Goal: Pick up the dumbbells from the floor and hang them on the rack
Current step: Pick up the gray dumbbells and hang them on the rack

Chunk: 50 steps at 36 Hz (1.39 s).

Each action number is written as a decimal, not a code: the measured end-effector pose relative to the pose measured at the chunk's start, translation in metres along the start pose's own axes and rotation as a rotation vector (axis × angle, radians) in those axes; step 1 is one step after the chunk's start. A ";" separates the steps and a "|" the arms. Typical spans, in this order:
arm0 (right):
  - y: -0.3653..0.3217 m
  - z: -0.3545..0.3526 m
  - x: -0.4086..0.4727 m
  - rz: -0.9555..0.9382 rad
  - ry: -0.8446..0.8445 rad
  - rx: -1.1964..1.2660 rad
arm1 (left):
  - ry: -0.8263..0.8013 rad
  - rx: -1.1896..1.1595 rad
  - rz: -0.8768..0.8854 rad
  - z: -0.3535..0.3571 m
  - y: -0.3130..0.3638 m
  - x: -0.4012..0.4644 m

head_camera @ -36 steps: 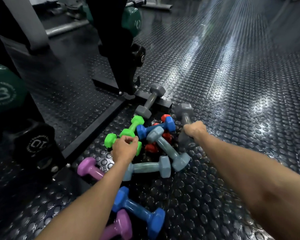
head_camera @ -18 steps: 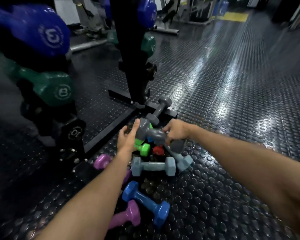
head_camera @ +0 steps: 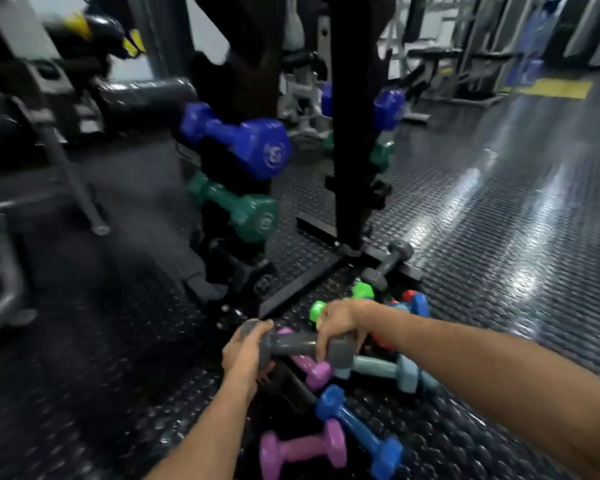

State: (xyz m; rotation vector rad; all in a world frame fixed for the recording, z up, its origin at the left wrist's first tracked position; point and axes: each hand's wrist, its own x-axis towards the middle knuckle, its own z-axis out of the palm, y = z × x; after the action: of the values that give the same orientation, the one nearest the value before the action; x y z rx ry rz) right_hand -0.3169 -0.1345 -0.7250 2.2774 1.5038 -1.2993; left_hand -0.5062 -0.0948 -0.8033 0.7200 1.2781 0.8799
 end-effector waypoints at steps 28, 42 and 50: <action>-0.194 -0.186 -0.226 -0.632 0.649 0.641 | -0.136 -0.207 0.363 -0.014 0.370 -0.065; -0.198 -0.217 -0.228 -0.641 0.896 0.869 | 0.048 -0.349 0.459 0.056 0.460 -0.077; -0.193 -0.236 -0.214 -0.555 1.005 0.887 | 0.011 -0.271 0.526 0.094 0.474 -0.041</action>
State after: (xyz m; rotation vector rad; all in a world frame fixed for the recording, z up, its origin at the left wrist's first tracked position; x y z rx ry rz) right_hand -0.3621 -0.0654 -0.3615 3.6298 2.2942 -1.0586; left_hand -0.4879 0.1075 -0.3628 0.8469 0.9609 1.4532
